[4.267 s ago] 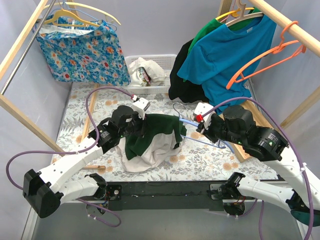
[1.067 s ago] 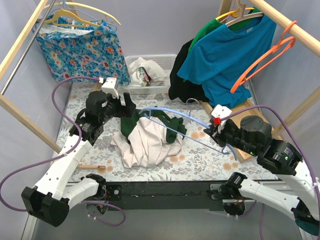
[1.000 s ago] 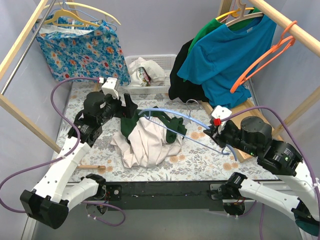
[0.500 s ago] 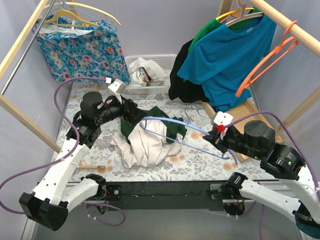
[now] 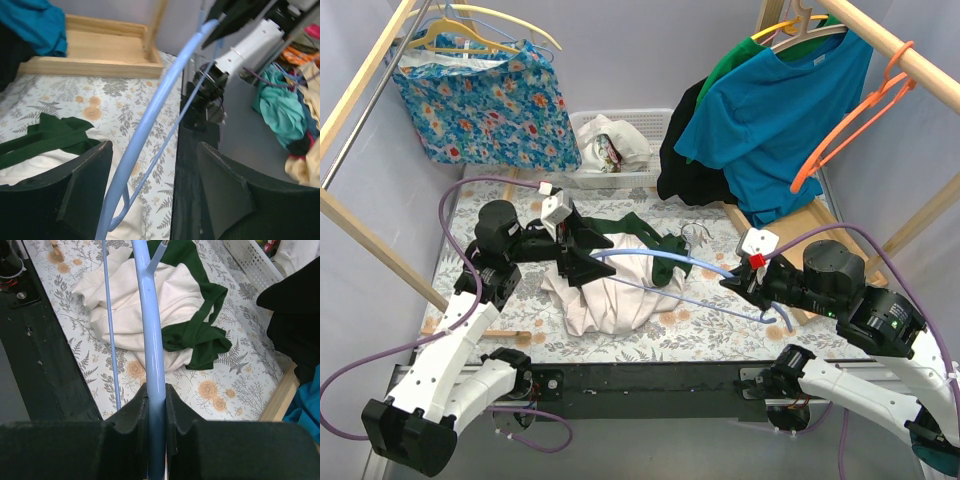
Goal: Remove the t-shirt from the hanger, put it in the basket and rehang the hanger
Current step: Place the hanger at the clothesline.
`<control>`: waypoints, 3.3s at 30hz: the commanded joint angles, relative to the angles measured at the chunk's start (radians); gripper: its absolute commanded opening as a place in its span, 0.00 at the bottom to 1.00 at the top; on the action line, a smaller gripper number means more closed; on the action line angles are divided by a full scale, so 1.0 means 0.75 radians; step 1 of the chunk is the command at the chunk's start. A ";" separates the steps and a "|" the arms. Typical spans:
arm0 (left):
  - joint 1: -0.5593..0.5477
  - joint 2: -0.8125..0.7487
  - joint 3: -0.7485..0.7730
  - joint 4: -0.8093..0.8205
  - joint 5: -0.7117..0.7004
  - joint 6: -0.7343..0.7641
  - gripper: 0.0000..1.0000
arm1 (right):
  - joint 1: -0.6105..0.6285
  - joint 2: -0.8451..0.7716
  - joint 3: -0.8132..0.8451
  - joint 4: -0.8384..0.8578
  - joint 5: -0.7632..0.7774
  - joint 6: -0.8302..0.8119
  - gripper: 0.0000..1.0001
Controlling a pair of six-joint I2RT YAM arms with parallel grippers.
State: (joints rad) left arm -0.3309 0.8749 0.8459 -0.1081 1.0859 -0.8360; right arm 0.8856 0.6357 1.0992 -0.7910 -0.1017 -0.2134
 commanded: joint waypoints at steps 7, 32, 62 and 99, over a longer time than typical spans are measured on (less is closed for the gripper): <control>0.014 0.012 0.054 -0.136 0.213 0.186 0.52 | 0.001 -0.009 0.058 0.065 -0.073 -0.012 0.01; 0.012 0.020 0.040 -0.122 -0.034 0.137 0.00 | 0.001 -0.023 0.064 0.102 0.049 0.008 0.13; 0.010 0.156 0.406 -0.052 -0.437 0.217 0.00 | 0.001 -0.054 -0.048 0.271 0.361 0.164 0.75; -0.755 1.224 1.426 0.428 -1.321 0.628 0.00 | 0.005 0.052 -0.762 0.789 -0.165 0.499 0.67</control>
State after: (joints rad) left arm -0.8543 1.7508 1.8111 0.1364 0.1562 -0.4175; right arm 0.8841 0.6868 0.5297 -0.2787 -0.2138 0.1371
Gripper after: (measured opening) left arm 0.146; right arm 0.673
